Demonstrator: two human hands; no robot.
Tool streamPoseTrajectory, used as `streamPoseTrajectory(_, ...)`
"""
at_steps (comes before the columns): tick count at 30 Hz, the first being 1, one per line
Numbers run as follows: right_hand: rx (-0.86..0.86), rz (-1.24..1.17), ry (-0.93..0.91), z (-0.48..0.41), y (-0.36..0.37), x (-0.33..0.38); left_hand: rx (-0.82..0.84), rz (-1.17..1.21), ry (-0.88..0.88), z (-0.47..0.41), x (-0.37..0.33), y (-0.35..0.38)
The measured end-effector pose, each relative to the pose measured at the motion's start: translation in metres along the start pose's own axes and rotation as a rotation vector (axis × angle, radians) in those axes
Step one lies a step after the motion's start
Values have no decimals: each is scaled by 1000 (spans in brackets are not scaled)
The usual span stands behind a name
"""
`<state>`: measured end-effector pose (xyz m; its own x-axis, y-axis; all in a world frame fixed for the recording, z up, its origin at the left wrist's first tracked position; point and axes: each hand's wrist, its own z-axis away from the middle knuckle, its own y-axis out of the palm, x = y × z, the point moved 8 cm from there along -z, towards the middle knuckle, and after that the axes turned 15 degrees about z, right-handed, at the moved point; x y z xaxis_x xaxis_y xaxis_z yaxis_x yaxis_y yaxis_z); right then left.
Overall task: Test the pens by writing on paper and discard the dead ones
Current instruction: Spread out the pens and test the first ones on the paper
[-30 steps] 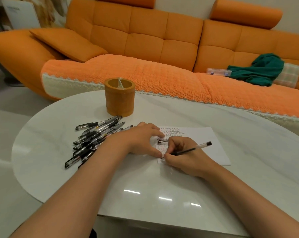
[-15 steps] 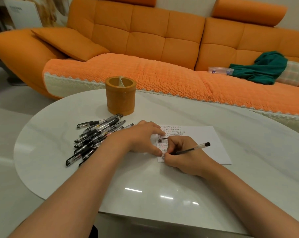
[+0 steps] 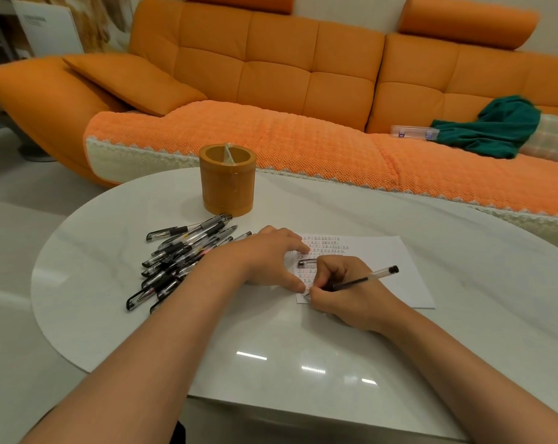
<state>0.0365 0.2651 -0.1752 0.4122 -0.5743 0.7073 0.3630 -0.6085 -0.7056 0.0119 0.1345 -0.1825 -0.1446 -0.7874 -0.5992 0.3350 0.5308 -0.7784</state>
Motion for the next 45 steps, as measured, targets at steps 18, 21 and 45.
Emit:
streamPoseTrajectory(18,35,3,-13,0,4,0,9,8,-12,-1,2,0)
streamPoseTrajectory(21,19,13,-30,-1,3,1,12,2,-16,-1,2,0)
streamPoseTrajectory(45,-253,-685,154,-4,-68,-28,-205,60,41,2,-10,-10)
